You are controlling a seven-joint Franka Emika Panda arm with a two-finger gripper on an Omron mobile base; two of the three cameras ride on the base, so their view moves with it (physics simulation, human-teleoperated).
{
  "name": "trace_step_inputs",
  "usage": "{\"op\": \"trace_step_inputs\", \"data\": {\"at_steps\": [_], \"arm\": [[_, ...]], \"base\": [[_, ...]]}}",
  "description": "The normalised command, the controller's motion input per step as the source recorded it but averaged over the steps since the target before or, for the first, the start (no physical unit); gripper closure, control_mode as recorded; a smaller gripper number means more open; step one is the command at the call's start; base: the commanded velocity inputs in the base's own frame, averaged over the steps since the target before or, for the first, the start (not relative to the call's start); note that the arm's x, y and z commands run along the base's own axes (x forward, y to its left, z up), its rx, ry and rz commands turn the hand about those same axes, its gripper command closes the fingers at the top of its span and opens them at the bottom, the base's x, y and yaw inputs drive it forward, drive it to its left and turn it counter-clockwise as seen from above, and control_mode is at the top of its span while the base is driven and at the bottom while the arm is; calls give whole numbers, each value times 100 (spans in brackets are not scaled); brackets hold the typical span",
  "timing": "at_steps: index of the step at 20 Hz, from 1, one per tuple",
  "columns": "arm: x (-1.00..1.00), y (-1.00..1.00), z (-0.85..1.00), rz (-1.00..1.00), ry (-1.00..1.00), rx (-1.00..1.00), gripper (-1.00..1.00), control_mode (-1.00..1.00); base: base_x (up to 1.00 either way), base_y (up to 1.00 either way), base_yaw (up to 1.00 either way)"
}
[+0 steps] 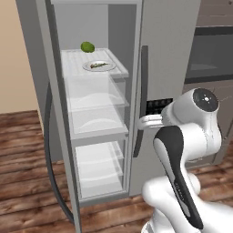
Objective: Retrieve the fish from the fridge and place it on the saucepan with marinade on the stove.
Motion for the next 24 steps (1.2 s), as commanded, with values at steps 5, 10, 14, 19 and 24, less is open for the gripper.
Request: {"op": "trace_step_inputs", "data": {"at_steps": [5, 10, 14, 19, 24], "arm": [[0, 0, 0, 0, 0, 0, -100, 100], [0, 0, 0, 0, 0, 0, -100, 100], [0, 0, 0, 0, 0, 0, -100, 100], [0, 0, 0, 0, 0, 0, -100, 100], [0, 0, 0, 0, 0, 0, -100, 100]], "base": [[43, 0, 0], [76, 0, 1], [70, 0, 1], [62, 0, 3], [48, 10, 1]]}}
